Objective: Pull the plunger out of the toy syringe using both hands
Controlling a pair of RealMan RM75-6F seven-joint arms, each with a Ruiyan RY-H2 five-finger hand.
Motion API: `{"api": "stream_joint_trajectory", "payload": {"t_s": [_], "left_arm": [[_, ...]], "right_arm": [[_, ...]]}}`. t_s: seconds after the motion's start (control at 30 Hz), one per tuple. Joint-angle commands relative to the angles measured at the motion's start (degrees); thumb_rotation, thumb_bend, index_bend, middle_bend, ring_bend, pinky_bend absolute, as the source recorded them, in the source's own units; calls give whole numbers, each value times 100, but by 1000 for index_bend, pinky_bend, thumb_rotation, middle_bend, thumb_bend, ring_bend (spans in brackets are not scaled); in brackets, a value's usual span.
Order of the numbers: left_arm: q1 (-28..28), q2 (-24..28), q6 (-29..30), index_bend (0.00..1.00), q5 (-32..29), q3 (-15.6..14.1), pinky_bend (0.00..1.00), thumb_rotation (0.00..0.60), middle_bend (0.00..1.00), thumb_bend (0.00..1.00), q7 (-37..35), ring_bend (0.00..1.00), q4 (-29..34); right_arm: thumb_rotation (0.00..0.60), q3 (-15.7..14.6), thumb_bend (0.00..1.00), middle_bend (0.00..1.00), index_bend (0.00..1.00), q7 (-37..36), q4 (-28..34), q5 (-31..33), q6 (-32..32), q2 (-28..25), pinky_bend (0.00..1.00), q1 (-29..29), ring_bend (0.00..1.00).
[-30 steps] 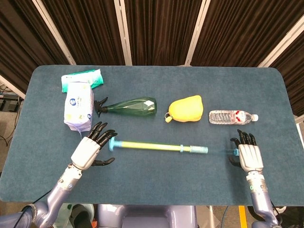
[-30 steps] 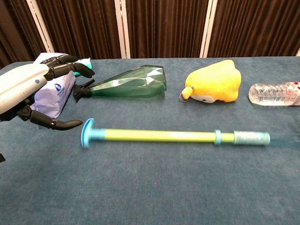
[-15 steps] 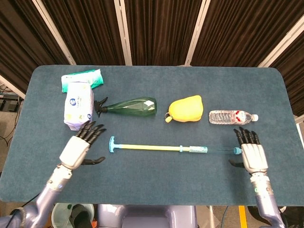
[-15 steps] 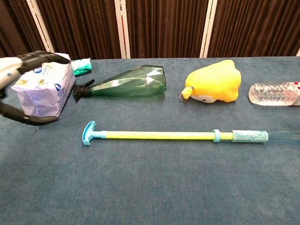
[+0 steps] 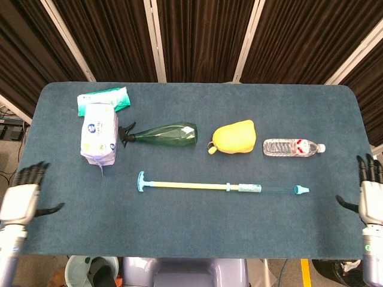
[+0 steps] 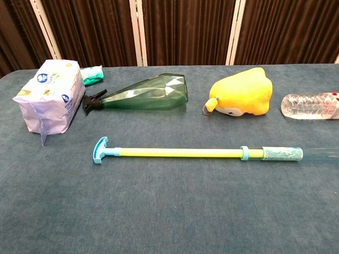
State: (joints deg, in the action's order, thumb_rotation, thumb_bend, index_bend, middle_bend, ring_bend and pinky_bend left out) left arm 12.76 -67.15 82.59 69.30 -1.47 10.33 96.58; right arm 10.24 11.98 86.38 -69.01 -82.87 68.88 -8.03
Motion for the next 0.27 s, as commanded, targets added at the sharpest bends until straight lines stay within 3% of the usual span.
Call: {"api": "stream_joint_trajectory", "payload": {"t_s": [0.03, 0.27], "left_arm": [[-185, 123, 353, 0, 231, 208, 0, 600, 9, 91, -353, 2, -10], [-231, -250, 752, 0, 1271, 141, 0, 600, 9, 90, -1125, 1, -802]], "right_arm": [[600, 30, 48, 0, 0, -74, 284, 35, 83, -240, 0, 56, 0], [600, -98, 48, 0, 0, -179, 626, -57, 317, -465, 0, 60, 0]]}}
